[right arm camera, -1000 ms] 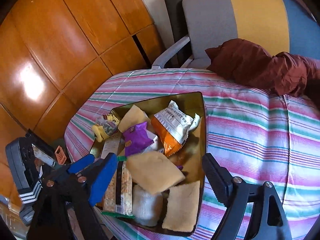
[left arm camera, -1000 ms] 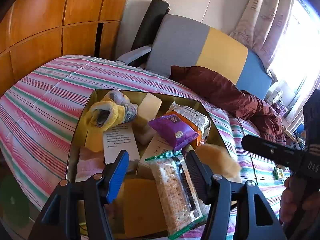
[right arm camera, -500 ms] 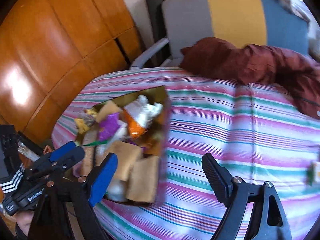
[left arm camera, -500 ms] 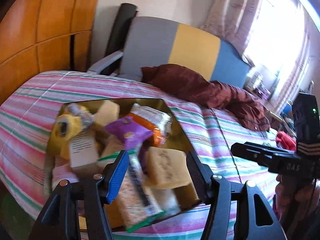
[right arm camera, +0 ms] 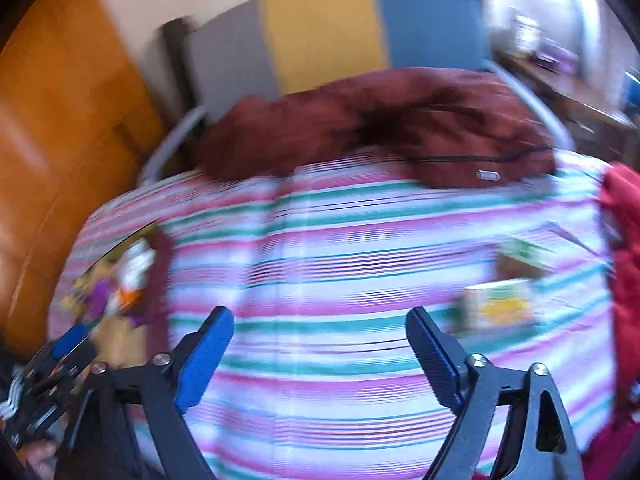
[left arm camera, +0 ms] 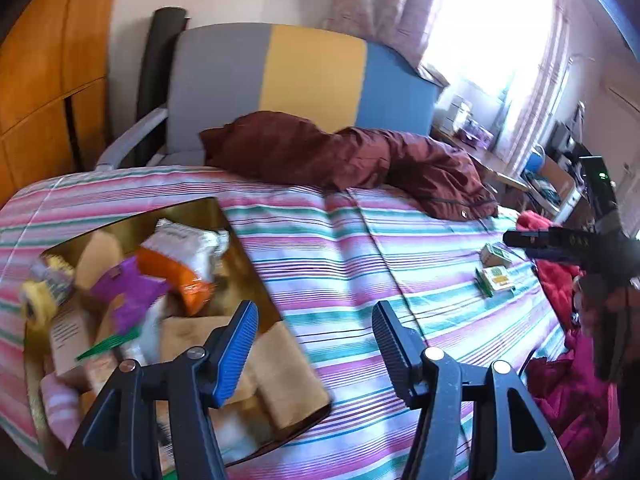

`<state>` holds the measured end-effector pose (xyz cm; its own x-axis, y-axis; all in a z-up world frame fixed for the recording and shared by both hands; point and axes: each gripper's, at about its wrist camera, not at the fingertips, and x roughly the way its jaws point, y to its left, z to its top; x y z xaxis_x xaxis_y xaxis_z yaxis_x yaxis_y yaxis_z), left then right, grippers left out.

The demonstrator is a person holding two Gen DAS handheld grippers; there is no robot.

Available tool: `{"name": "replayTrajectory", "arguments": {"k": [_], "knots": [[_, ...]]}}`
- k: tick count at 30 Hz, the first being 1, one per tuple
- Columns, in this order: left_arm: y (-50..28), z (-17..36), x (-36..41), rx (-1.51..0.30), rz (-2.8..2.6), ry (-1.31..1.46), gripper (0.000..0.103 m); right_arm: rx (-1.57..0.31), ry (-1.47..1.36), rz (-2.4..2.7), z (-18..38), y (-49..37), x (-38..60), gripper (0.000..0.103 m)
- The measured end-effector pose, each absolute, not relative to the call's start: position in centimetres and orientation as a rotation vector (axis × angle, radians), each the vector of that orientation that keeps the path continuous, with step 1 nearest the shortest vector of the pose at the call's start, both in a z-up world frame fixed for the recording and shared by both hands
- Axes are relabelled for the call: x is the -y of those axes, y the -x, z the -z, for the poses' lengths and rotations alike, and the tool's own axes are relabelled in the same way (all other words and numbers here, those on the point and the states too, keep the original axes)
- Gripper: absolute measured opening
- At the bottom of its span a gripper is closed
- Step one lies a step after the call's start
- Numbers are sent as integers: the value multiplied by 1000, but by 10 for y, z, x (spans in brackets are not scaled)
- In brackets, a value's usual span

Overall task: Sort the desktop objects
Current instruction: 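Move both tools back over the last items on the bed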

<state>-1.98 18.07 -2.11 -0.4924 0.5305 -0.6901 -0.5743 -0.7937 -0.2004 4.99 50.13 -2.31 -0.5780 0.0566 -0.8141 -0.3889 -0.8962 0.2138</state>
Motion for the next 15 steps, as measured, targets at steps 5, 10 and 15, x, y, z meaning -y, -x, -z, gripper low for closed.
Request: {"name": "replayTrajectory", "arguments": {"k": [5,10,15], "knots": [[18,26,-211,-118,-2208,1038,60,-529,1229,-2298,45,-59,-580,102],[15,33,-235,-174,-2157,1061,60,-582,1230,-2184,73,-47,-635,103],[16,41,-256,-227,-2123,1081,60,-555,1292,-2123,105,-27,-656,103]]}}
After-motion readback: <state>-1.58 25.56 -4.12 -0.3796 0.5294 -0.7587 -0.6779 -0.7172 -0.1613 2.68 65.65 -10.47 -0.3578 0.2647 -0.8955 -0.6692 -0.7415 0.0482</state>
